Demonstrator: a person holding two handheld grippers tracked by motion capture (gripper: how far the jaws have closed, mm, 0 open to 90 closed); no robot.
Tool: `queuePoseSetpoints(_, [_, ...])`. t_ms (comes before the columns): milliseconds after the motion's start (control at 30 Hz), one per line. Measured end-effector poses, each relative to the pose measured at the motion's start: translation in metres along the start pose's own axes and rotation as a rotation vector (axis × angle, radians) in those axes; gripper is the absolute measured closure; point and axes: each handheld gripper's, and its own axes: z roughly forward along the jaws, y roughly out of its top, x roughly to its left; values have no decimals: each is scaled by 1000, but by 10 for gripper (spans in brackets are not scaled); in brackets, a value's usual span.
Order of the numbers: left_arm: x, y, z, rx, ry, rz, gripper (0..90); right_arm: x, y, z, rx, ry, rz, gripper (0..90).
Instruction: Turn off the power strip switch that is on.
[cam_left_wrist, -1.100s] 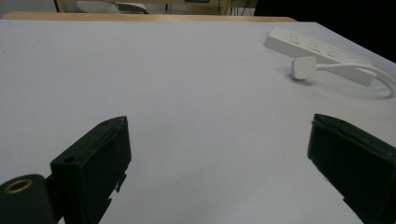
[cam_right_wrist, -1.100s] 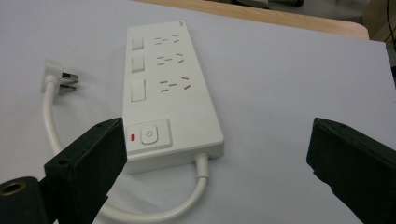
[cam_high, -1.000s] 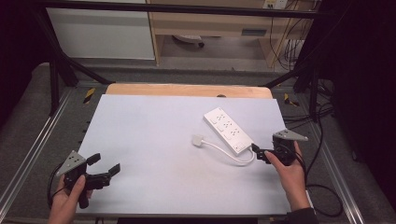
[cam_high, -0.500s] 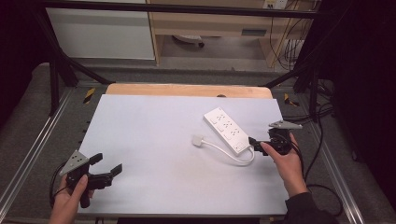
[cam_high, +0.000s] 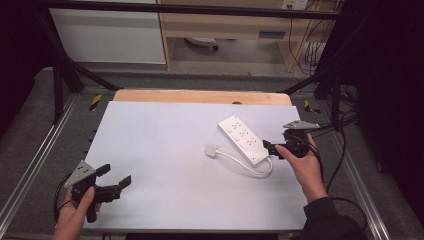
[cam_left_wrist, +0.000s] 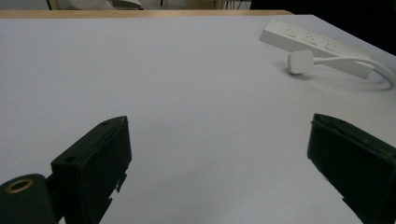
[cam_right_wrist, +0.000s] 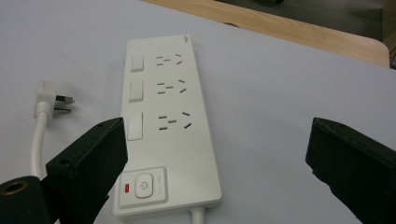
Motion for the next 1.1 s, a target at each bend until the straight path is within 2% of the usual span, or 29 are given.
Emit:
queuePoseSetpoints(100, [0, 0, 0, 0, 0, 3, 63, 0, 5, -2, -10, 6, 12, 51])
queuePoseSetpoints(133, [0, 0, 0, 0, 0, 1, 63, -1, 6, -3, -17, 7, 4, 51])
queuePoseSetpoints(467, [0, 0, 0, 1, 0, -1, 63, 4, 10, -1, -12, 29, 4, 50])
queuePoseSetpoints(567, [1, 0, 0, 2, 1, 1, 63, 4, 14, 4, -18, 30, -6, 52])
queuePoseSetpoints(833, [1, -1, -2, -3, -3, -3, 63, 1, 15, 20, -3, 30, 23, 72])
queuePoseSetpoints(1100, [1, -1, -2, -5, -6, 1, 63, 5, 15, 34, 23, 29, 3, 90])
